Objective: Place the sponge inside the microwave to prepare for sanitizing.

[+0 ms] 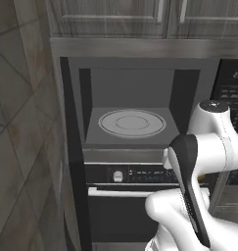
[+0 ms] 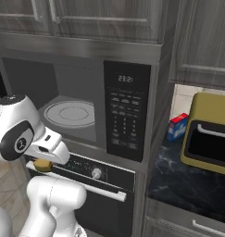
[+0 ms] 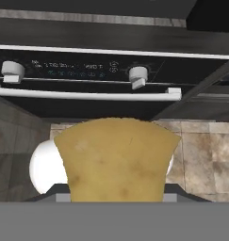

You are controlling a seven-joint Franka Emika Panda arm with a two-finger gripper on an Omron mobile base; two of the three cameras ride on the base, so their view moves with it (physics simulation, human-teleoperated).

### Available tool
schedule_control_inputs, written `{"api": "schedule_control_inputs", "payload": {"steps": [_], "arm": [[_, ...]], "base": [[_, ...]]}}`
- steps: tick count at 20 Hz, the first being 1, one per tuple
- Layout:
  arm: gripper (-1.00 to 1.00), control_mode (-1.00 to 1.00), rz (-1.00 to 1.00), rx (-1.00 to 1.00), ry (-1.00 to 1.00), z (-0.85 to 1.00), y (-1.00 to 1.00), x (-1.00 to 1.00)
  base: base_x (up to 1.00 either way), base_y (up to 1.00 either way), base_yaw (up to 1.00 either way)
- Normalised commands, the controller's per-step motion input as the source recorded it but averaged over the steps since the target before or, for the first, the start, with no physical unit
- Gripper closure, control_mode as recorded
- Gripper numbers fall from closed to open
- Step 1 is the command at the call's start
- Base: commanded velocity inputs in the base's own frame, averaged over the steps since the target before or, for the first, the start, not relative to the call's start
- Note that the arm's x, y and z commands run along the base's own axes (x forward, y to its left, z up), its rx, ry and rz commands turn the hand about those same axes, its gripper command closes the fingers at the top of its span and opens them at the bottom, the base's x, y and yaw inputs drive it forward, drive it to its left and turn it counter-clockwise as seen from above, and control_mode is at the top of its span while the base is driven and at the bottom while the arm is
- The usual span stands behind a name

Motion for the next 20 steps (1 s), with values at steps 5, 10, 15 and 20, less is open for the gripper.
{"api": "schedule_control_inputs", "payload": {"steps": [5,10,15,20], "arm": [[1.00,1.00,0.00,0.00,0.00,0.00,0.00,0.00],[1.00,1.00,0.00,0.00,0.00,0.00,0.00,0.00],[1.00,1.00,0.00,0.00,0.00,0.00,0.00,0.00],[1.00,1.00,0.00,0.00,0.00,0.00,0.00,0.00]], "base": [[0.21,0.00,0.10],[0.34,0.00,0.20],[0.38,0.00,0.18],[0.29,0.00,0.10]]}}
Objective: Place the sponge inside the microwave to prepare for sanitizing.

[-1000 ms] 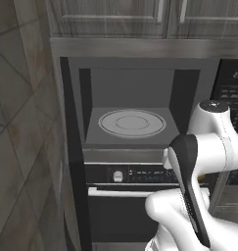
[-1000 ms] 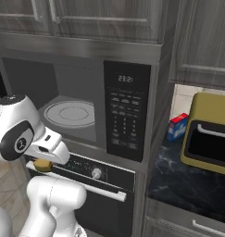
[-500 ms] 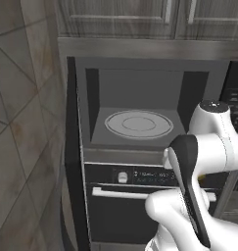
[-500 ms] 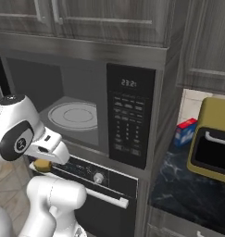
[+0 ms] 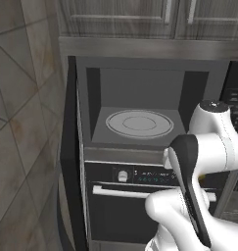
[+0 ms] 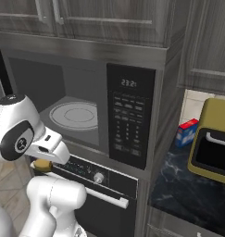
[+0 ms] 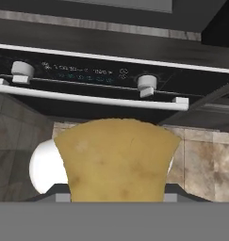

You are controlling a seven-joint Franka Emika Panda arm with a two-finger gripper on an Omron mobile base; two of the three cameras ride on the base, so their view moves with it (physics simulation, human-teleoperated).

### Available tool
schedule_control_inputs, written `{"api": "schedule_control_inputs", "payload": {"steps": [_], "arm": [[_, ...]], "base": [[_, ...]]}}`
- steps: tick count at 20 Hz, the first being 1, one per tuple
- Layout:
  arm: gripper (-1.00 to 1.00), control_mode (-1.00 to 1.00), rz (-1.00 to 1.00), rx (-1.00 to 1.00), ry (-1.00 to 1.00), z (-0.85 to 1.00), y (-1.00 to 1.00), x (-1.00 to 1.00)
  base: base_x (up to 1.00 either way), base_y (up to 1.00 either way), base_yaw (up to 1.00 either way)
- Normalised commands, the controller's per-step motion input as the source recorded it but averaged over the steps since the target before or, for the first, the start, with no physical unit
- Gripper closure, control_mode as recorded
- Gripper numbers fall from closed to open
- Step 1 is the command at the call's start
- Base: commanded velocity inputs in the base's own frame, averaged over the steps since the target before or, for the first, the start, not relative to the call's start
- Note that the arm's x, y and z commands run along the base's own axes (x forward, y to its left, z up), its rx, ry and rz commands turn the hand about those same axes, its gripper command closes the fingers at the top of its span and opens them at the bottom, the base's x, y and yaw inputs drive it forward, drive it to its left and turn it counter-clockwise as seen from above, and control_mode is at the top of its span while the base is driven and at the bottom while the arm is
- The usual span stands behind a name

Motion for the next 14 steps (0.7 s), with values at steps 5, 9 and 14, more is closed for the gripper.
{"api": "schedule_control_inputs", "payload": {"steps": [5,9,14], "arm": [[1.00,-1.00,0.03,0.00,-0.02,0.00,0.00,0.01],[1.00,-1.00,0.00,-0.03,-0.29,0.10,0.09,0.00],[1.00,-1.00,0.01,-0.01,-0.18,0.52,0.14,0.06]], "base": [[0.00,0.00,0.00],[0.00,0.00,0.00],[0.00,0.00,0.00]]}}
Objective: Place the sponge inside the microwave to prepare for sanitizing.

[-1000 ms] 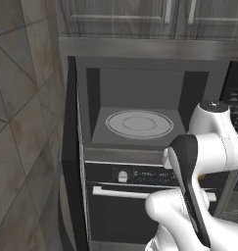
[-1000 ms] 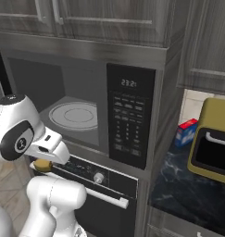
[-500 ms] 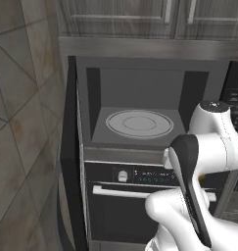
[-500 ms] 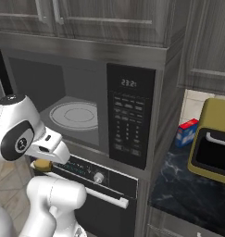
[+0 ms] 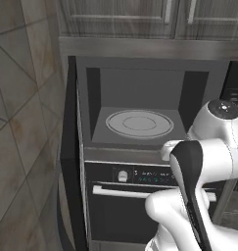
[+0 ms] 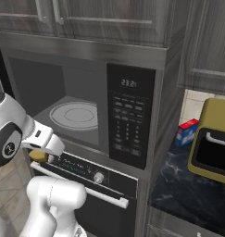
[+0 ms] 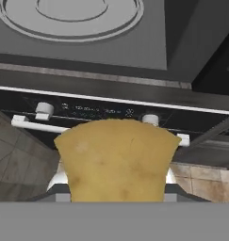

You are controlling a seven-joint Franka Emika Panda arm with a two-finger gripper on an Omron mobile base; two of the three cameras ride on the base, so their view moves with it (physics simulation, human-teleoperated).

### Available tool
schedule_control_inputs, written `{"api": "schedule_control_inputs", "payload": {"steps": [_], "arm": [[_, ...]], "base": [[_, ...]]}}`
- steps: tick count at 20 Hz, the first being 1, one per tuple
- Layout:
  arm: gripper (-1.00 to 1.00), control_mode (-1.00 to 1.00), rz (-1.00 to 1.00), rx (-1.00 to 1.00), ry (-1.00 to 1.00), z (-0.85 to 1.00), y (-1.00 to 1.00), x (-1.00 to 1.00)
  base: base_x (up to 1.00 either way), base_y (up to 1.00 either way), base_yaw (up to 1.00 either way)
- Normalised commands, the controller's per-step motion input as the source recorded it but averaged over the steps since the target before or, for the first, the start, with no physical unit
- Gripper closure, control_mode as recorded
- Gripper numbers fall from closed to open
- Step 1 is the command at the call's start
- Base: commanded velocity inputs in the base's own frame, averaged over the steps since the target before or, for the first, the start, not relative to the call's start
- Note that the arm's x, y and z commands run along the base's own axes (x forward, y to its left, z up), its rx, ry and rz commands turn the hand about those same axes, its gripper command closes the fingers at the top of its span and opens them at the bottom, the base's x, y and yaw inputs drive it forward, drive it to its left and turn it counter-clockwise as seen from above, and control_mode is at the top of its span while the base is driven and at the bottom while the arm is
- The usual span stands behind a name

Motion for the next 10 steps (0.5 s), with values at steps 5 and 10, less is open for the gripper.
{"api": "schedule_control_inputs", "payload": {"steps": [5,10], "arm": [[1.00,-1.00,0.00,0.00,0.00,0.43,0.18,0.29],[1.00,-1.00,0.00,0.00,0.00,0.00,0.05,0.59]], "base": [[0.00,0.00,0.00],[0.00,0.00,0.00]]}}
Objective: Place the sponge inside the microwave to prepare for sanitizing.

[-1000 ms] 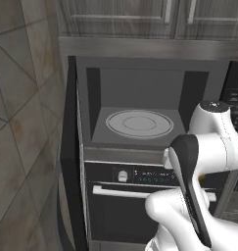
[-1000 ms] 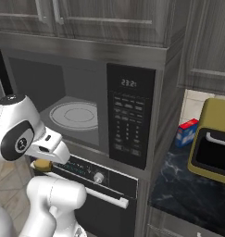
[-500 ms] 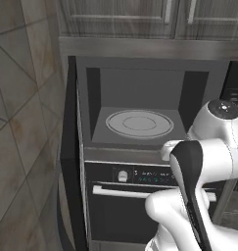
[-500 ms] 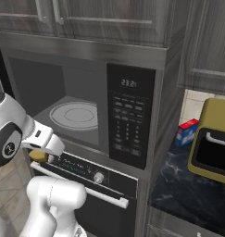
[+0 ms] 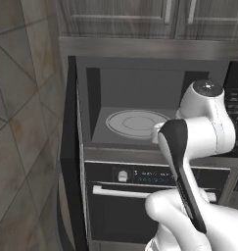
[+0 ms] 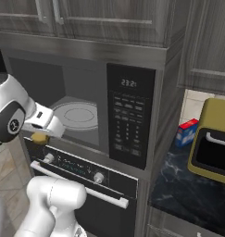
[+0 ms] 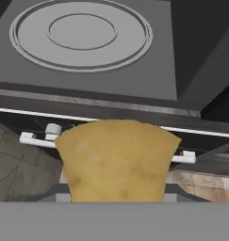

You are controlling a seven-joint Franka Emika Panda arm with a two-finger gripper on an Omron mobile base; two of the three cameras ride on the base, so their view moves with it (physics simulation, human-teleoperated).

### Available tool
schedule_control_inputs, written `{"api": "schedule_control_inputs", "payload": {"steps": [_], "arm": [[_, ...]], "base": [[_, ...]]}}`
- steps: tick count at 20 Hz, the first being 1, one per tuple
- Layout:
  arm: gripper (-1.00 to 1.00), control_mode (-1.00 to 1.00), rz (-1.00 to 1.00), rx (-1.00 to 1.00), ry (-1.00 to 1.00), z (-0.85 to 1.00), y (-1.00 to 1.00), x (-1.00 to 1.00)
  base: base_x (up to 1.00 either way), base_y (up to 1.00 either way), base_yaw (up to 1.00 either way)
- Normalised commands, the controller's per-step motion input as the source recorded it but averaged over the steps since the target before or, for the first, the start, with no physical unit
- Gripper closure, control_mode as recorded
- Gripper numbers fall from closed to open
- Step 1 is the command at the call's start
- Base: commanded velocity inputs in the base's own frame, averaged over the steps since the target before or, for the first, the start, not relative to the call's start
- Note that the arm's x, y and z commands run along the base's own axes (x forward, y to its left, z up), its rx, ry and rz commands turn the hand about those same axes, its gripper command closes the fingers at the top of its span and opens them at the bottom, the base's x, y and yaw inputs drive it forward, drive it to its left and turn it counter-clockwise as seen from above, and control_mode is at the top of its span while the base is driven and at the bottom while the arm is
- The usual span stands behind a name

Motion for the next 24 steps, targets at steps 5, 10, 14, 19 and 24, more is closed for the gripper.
{"api": "schedule_control_inputs", "payload": {"steps": [5,10,14,19,24], "arm": [[1.00,-1.00,0.00,-0.01,-0.02,0.00,0.01,0.77],[1.00,-1.00,0.00,-0.02,-0.04,0.00,0.14,0.71],[1.00,-1.00,0.00,-0.01,-0.11,-0.18,0.04,0.31],[1.00,-1.00,0.00,0.00,-0.18,-0.41,0.00,0.02],[1.00,-1.00,0.00,0.00,-0.20,-0.15,0.00,0.15]], "base": [[0.00,0.00,0.00],[0.00,0.00,0.00],[0.00,0.00,0.00],[0.00,0.00,0.00],[0.00,0.00,0.00]]}}
